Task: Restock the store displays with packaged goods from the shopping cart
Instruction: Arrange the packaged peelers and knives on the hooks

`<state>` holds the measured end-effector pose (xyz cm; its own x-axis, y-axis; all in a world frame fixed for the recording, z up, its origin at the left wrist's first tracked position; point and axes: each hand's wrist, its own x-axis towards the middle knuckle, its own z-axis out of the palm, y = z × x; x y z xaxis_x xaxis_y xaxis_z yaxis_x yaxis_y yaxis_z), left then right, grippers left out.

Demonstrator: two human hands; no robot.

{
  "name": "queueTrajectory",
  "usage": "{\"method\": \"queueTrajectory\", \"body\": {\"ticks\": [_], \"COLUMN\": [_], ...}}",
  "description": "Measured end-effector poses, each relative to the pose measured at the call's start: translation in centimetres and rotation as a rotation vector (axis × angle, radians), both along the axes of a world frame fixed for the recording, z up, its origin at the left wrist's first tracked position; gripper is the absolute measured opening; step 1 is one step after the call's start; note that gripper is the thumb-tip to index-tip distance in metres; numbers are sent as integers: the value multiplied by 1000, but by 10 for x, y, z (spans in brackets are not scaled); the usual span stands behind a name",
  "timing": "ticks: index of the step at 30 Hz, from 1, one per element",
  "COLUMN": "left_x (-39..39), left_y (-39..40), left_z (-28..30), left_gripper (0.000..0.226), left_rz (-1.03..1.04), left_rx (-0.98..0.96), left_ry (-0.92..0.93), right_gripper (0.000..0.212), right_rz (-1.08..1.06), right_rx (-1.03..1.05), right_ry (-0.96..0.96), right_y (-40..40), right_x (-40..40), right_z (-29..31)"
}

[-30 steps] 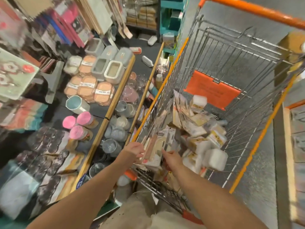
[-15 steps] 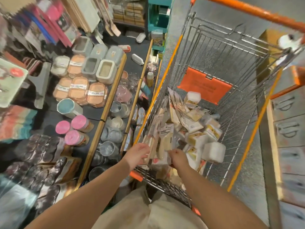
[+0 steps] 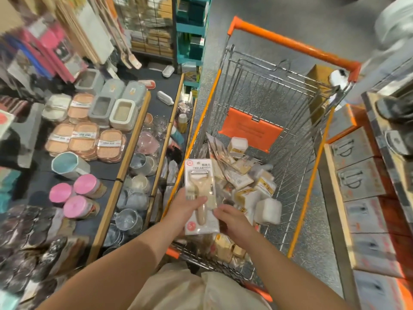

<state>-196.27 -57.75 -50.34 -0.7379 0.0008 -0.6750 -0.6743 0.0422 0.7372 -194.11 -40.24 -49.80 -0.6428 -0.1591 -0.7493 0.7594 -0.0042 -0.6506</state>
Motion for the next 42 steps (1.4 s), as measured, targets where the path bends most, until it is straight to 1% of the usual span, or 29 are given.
{"method": "queueTrajectory", "body": {"ticks": [1, 2, 4, 5, 6, 9, 10, 11, 14, 15, 16, 18, 20, 22, 24, 26, 28, 31, 34, 36, 39, 42], "left_x": [-1, -3, -5, -5, -4, 8, 12, 17, 27, 29, 32, 35, 36, 35, 33, 33, 33, 35, 35, 33, 28, 25], "left_y": [-7, -15, -31, -41, -52, -85, -94, -101, -110, -112, -112, -113, -114, -112, -109, -107, -106, -105, -104, -102, -98, -93], "left_z": [0, 0, 20, 21, 21, 19, 15, 15, 17, 16, 17, 18, 16, 18, 20, 20, 21, 21, 25, 28, 34, 36], "left_gripper": [83, 83, 67, 59, 55, 67, 67, 60, 24, 14, 8, 12, 14, 15, 17, 17, 16, 16, 25, 25, 19, 19], "left_rz": [26, 46, 103, 145, 193, 262, 261, 255, 258, 256, 245, 208, 186, 195, 203, 207, 208, 223, 285, 273, 251, 236], "left_rx": [-19, -36, -101, -117, -120, -84, -76, -88, -133, -138, -136, -128, -118, -103, -109, -109, -102, -74, -42, -41, 1, 59], "left_ry": [27, 44, 52, 44, 41, 47, 50, 48, 49, 46, 47, 55, 63, 79, 98, 108, 113, 113, 162, 180, 183, 188], "right_gripper": [10, 13, 21, 22, 22, 23, 25, 26, 30, 32, 33, 30, 23, 19, 25, 32, 33, 30, 22, 23, 24, 28], "right_rz": [5, 0, -19, -29, -31, -16, -4, 25, 101, 112, 142, 236, 298, 292, 269, 239, 242, 236, 205, 192, 165, 121], "right_rx": [-18, -38, -61, -42, -16, 114, 153, 177, 236, 287, 351, 455, 515, 548, 567, 540, 512, 514, 500, 497, 478, 381], "right_ry": [6, 3, -29, -49, -73, -131, -146, -157, -146, -133, -107, -43, -15, -6, -24, -67, -64, -45, -95, -121, -99, -40], "right_y": [-6, -12, -21, -24, -27, -37, -40, -46, -66, -71, -75, -80, -80, -77, -72, -72, -77, -86, -86, -81, -71, -55], "right_x": [-4, -7, -11, -13, -14, -14, -14, -13, -10, -10, -11, -13, -14, -14, -15, -16, -18, -21, -19, -16, -17, -19], "right_z": [-1, -1, -8, -12, -17, -38, -46, -54, -69, -73, -79, -87, -89, -83, -80, -81, -87, -90, -92, -94, -88, -76]}}
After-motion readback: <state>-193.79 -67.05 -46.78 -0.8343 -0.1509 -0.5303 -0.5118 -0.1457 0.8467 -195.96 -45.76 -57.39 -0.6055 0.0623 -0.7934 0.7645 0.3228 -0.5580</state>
